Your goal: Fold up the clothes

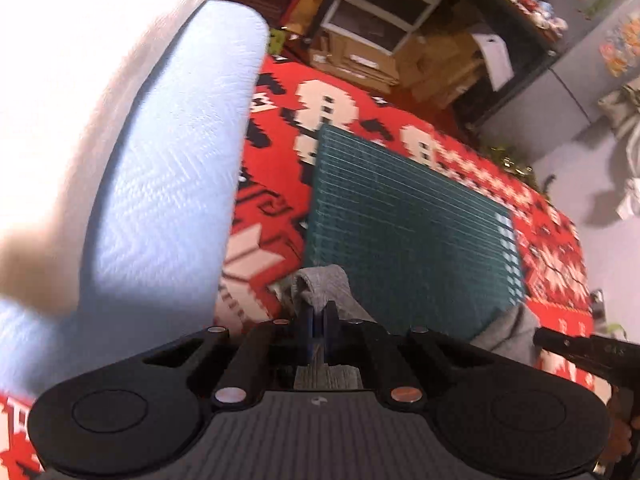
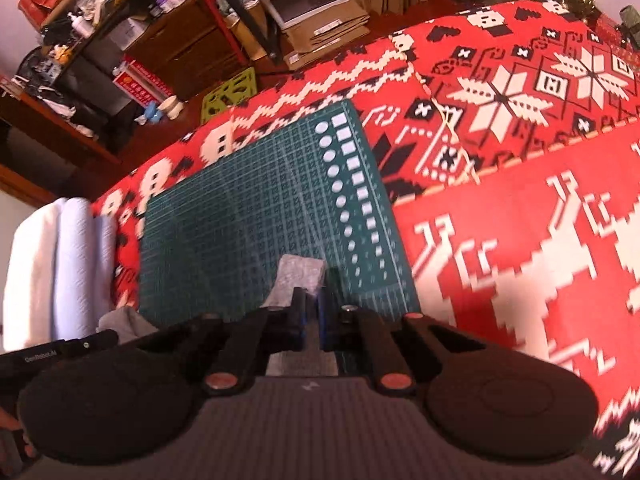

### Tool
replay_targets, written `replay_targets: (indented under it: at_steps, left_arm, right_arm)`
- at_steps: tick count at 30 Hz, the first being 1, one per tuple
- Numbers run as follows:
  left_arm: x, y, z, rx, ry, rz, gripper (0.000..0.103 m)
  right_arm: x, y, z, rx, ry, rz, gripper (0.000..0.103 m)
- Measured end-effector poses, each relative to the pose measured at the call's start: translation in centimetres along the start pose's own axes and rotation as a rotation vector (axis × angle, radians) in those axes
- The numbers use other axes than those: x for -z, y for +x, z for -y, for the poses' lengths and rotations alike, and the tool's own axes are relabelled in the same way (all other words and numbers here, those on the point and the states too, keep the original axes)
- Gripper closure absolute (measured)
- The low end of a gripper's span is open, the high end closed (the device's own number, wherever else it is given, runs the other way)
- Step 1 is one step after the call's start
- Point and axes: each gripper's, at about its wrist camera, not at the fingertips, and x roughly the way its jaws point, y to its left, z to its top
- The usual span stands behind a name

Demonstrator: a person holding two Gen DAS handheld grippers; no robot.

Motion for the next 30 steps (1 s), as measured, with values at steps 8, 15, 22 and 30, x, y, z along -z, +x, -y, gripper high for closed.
replay_targets:
  at_steps: [8,15,22,30]
  left_arm:
    - [-0.6,1.4,0.3,-0.034,0.000,0.017,0.097]
    - [0.1,-0.6,2.2,-0.063,0.112,0.068,0.071]
    - [1.2,-1.0,4.5,-0.068,0.274,0.080,0.089]
    - [1.3,2.1,4.5,-0.089,0.339,0.040,0.092]
  right_arm:
    - [-1.8,3.4,0.2,0.017,0.017,0.022,0.095]
    - [-1.2,1.1,-2.0,0.055,-0.150,0.060,0.088]
    - [-0.4,3.0,-5.9,0.062,-0.369,-0.012,0.098]
    - [-0.6,6.5,-6.9,0.079,-0.407,-0.020,0.103]
